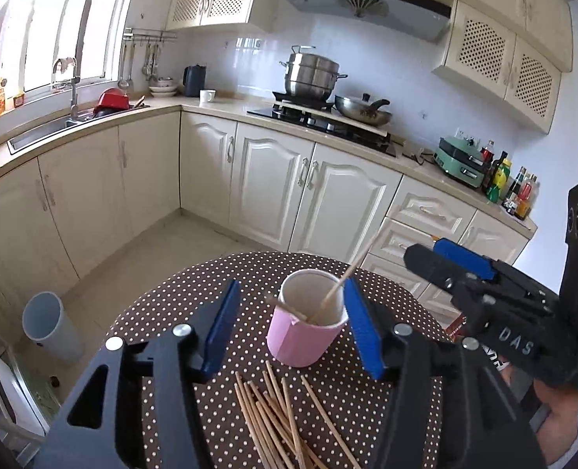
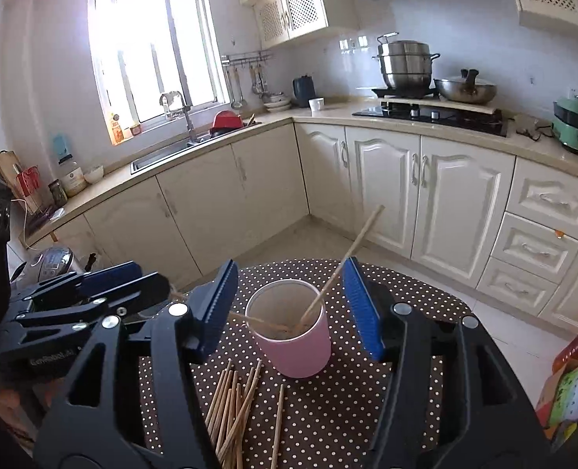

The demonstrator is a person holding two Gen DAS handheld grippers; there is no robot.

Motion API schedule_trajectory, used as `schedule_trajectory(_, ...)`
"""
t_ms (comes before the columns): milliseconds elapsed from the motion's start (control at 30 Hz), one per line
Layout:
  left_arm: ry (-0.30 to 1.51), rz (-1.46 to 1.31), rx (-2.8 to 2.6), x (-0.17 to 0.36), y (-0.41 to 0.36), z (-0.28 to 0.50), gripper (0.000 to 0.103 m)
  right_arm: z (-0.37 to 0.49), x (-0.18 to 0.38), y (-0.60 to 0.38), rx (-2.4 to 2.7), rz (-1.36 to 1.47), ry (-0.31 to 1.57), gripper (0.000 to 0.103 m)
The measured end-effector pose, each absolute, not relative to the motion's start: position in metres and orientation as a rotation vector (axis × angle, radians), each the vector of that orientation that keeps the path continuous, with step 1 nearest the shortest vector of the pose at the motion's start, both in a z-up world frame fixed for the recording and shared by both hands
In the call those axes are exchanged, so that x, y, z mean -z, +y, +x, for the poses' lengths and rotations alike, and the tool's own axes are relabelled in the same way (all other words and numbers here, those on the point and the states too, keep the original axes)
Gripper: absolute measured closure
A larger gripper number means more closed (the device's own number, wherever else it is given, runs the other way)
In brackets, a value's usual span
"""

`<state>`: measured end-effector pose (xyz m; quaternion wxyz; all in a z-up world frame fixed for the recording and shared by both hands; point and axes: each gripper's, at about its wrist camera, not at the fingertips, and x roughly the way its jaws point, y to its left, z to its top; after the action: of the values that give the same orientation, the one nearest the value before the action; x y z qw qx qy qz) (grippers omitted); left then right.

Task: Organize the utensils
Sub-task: 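Open the left tool over the cup while the right tool releases its chopstick, then grasp a chopstick from the pile with the left tool while the right tool grasps another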

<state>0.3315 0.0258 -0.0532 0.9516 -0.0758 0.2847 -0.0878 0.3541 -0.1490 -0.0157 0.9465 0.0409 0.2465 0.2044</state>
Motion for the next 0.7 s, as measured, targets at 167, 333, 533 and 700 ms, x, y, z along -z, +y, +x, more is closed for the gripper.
schedule_trajectory(167, 0.567, -0.114, 0.142, 0.058, 0.030, 0.305, 0.046, 0.338, 0.017, -0.157, -0.408, 0.072, 0.491, 0.044)
schedule_trajectory(333, 0.607, -0.073, 0.106, 0.079, 0.031, 0.290, 0.046, 0.324, 0.035, -0.169, -0.394, 0.064, 0.525, 0.043)
schedule_trajectory(533, 0.760, -0.088, 0.095, 0.123, 0.027, 0.299, 0.046, 0.319, 0.079, -0.175, -0.386, 0.051, 0.650, 0.043)
schedule_trajectory(700, 0.867, -0.087, 0.150, 0.156, 0.013, 0.311, 0.046, 0.318, 0.109, -0.179, -0.389, 0.065, 0.737, 0.043)
